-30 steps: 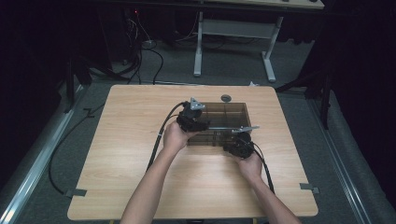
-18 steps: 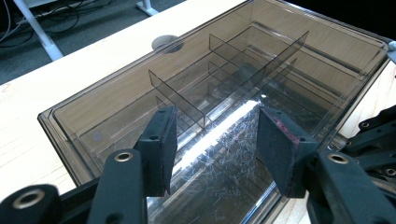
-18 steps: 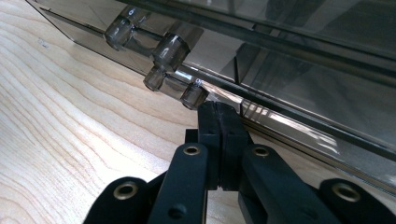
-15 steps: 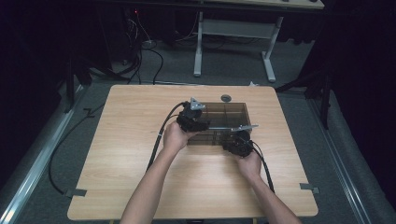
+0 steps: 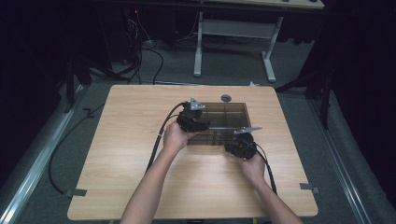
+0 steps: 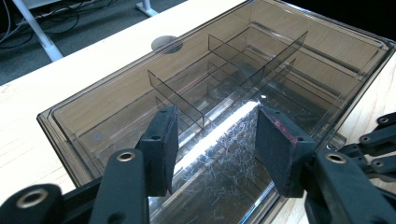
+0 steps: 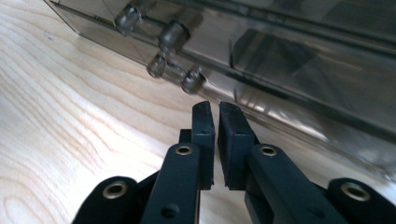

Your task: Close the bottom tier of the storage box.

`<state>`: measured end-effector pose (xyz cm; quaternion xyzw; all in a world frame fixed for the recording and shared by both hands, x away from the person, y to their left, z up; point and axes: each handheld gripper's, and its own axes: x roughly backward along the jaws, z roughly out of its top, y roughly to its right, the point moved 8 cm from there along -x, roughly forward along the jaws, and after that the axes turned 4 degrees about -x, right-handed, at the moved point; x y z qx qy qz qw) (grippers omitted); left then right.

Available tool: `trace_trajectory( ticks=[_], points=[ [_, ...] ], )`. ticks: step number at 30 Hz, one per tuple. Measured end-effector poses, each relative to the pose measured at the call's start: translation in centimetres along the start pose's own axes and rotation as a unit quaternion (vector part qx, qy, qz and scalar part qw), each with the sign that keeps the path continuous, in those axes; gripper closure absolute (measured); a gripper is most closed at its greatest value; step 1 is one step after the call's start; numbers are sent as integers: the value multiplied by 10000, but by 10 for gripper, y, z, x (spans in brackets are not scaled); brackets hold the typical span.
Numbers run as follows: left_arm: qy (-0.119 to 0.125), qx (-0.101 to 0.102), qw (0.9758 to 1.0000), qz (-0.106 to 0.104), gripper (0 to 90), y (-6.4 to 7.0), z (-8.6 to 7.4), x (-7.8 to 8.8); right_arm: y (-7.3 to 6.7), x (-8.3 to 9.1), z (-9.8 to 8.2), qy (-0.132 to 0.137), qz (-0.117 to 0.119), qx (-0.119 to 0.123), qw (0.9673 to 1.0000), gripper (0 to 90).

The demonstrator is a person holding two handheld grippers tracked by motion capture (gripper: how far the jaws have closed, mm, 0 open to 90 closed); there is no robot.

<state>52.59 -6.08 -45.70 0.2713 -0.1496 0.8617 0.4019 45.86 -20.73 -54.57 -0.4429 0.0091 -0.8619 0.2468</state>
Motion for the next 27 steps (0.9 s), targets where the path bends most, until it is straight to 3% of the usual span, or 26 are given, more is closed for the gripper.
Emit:
trace_trajectory(
  ticks=[12,27],
  points=[
    [19,5,10000,-7,499,0,0,0,8,22,-11,154,-119,179,9997,791],
    [31,4,10000,-3,499,0,0,0,22,43,-27,346,-315,212,9987,673]
  ],
)
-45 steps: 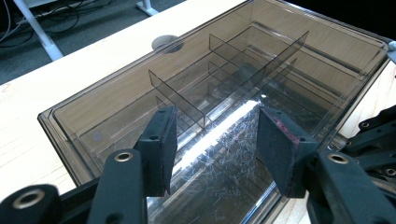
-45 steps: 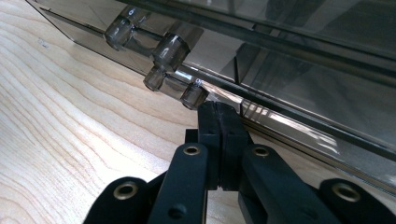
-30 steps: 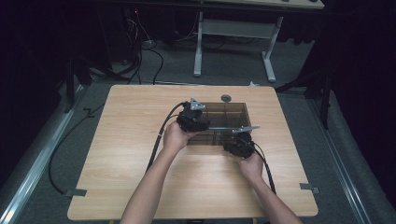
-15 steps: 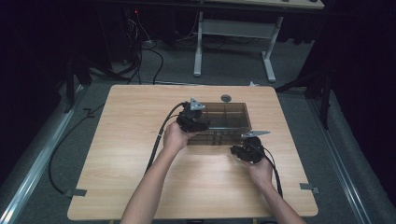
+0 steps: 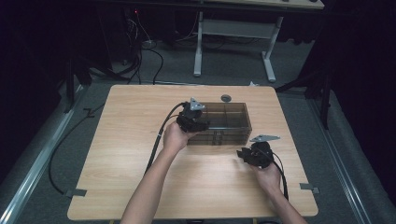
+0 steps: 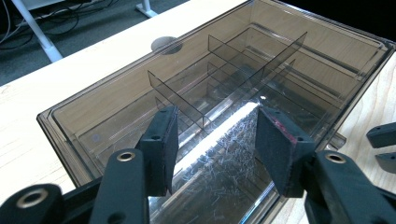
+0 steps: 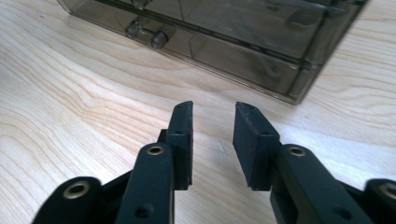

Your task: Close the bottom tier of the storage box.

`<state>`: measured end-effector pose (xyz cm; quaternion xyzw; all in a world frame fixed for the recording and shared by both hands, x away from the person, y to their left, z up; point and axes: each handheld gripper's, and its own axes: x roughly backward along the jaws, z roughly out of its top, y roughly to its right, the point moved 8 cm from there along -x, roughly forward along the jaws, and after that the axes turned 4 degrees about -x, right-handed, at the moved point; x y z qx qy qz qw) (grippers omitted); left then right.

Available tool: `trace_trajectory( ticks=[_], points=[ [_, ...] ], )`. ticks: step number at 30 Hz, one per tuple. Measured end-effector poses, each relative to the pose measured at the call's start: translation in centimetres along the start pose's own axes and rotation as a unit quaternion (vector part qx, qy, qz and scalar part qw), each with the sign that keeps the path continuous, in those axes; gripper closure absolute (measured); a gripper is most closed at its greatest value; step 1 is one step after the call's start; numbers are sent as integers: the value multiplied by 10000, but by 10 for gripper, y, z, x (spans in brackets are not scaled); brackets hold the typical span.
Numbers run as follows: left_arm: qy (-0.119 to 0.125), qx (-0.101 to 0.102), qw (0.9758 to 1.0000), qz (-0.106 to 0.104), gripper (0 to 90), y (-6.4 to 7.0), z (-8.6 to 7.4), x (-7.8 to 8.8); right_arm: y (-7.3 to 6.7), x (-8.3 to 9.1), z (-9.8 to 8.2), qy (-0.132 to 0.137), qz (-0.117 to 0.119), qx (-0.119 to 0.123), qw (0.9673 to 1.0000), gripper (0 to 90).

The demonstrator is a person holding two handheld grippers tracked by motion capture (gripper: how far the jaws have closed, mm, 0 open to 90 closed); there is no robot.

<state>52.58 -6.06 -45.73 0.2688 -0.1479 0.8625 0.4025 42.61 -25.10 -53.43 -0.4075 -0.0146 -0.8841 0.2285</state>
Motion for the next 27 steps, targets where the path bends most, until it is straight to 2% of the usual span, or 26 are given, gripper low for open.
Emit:
trace_trajectory(
  ticks=[6,12,23,27],
  points=[
    [5,0,10000,1,499,0,0,0,8,7,-8,58,-69,-38,10000,616],
    [11,-3,10000,-1,499,0,0,0,18,14,-19,111,-194,-134,9997,602],
    [17,-6,10000,-10,500,0,0,0,31,21,-33,278,-567,-26,9980,566],
    [17,-12,10000,-15,500,0,0,0,35,21,-39,328,-592,-98,9977,552]
  ],
)
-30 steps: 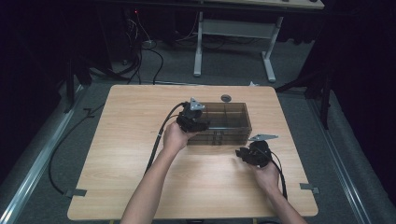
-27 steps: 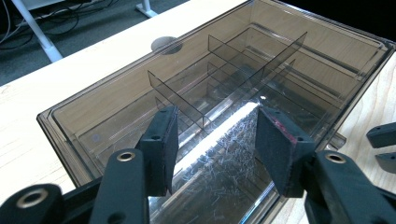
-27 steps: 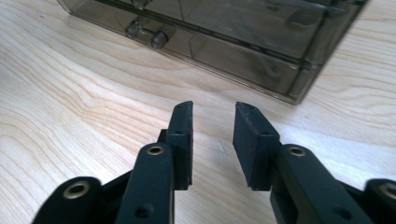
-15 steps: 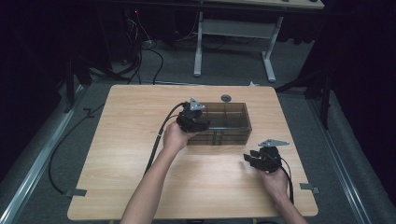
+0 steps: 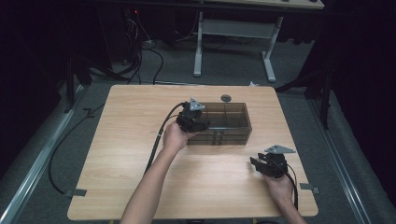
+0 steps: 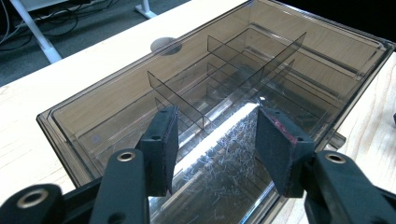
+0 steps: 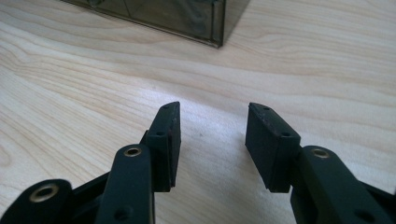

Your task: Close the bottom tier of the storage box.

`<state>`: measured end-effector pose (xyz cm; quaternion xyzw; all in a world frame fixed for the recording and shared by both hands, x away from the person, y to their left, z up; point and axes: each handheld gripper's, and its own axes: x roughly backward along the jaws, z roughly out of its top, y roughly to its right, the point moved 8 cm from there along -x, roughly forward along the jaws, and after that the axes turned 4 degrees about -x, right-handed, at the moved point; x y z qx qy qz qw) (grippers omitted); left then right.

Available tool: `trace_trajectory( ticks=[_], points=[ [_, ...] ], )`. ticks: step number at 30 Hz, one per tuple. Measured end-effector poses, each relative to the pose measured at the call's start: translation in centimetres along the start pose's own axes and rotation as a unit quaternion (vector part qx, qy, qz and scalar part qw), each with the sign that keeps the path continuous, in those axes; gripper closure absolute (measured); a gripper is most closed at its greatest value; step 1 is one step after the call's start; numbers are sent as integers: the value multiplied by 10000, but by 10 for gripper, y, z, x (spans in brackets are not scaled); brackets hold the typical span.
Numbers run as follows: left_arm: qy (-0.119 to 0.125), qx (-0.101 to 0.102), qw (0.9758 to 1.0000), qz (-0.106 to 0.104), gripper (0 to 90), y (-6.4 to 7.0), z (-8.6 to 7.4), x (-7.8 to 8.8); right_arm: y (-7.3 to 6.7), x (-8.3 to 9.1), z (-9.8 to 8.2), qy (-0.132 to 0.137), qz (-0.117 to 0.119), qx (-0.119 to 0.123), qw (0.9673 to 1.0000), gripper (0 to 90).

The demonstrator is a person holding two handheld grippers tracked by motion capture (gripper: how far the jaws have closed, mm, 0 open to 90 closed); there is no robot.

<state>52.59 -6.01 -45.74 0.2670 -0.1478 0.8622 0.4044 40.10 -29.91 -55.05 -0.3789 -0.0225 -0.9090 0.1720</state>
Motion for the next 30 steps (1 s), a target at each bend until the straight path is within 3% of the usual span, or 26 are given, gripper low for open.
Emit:
trace_trajectory(
  ticks=[6,9,16,20,30],
  points=[
    [-7,2,10000,-10,501,0,0,0,0,-2,-4,108,-86,55,9999,517],
    [-5,21,10000,-21,500,0,0,0,-2,-3,-5,126,-173,214,9995,478],
    [24,5,9999,-147,439,2,1,0,-2,-3,-5,111,-233,168,9995,424],
    [-24,54,9999,-109,392,2,1,1,-2,-4,-5,107,-243,172,9995,413],
    [-106,40,9999,-77,382,3,1,15,-2,-4,-5,106,-219,221,9995,395]
  ],
)
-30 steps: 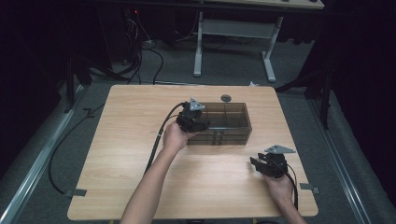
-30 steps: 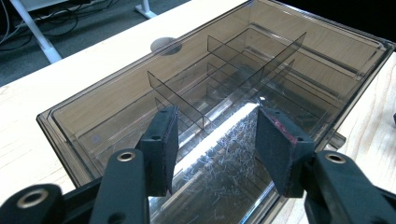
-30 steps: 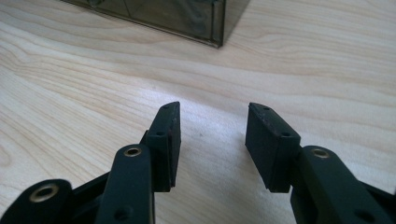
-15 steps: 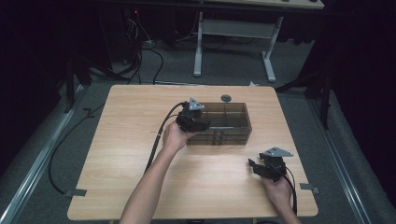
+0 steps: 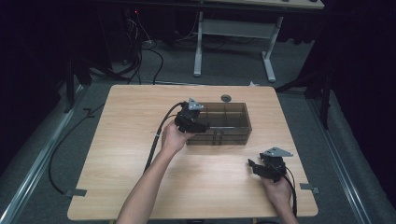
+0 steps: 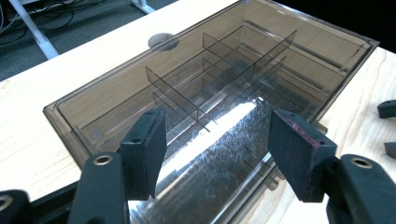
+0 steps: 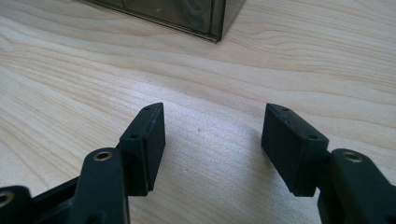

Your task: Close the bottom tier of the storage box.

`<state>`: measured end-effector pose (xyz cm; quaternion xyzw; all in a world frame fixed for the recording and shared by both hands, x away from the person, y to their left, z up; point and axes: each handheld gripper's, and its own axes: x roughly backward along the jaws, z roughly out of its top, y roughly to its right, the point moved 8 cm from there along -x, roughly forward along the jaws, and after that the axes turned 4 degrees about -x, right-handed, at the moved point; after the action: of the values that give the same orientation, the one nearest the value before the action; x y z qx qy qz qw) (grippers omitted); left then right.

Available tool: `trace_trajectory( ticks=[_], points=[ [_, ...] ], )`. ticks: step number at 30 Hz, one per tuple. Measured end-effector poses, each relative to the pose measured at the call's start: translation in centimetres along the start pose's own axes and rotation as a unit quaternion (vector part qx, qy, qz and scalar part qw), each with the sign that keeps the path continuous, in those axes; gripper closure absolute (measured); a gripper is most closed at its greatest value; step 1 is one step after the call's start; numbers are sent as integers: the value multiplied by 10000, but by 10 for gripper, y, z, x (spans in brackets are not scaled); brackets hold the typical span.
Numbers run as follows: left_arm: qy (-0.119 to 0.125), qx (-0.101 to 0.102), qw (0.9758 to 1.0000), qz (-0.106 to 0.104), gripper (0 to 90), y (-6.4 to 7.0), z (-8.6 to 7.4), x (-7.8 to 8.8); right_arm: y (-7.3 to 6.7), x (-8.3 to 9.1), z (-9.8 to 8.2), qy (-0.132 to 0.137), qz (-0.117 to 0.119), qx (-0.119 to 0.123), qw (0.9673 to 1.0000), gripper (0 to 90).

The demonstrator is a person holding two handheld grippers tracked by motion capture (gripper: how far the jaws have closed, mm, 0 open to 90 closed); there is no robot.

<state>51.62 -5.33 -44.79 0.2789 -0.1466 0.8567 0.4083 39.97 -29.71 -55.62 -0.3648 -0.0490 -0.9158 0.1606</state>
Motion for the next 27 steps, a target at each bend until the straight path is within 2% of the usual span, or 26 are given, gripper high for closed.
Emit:
trace_trajectory(
  ticks=[5,16,20,27],
  points=[
    [20,-9,10000,31,375,1,-3,9,-1,0,0,-11,8,-10,10000,387],
    [-8,132,9998,143,362,-6,-18,26,-1,0,0,-14,11,-10,10000,380],
    [-213,221,9993,204,356,-10,-25,31,0,0,0,-14,20,-22,10000,380],
    [-238,249,9991,237,356,-12,-34,39,0,0,0,-14,23,-20,10000,380]
  ],
)
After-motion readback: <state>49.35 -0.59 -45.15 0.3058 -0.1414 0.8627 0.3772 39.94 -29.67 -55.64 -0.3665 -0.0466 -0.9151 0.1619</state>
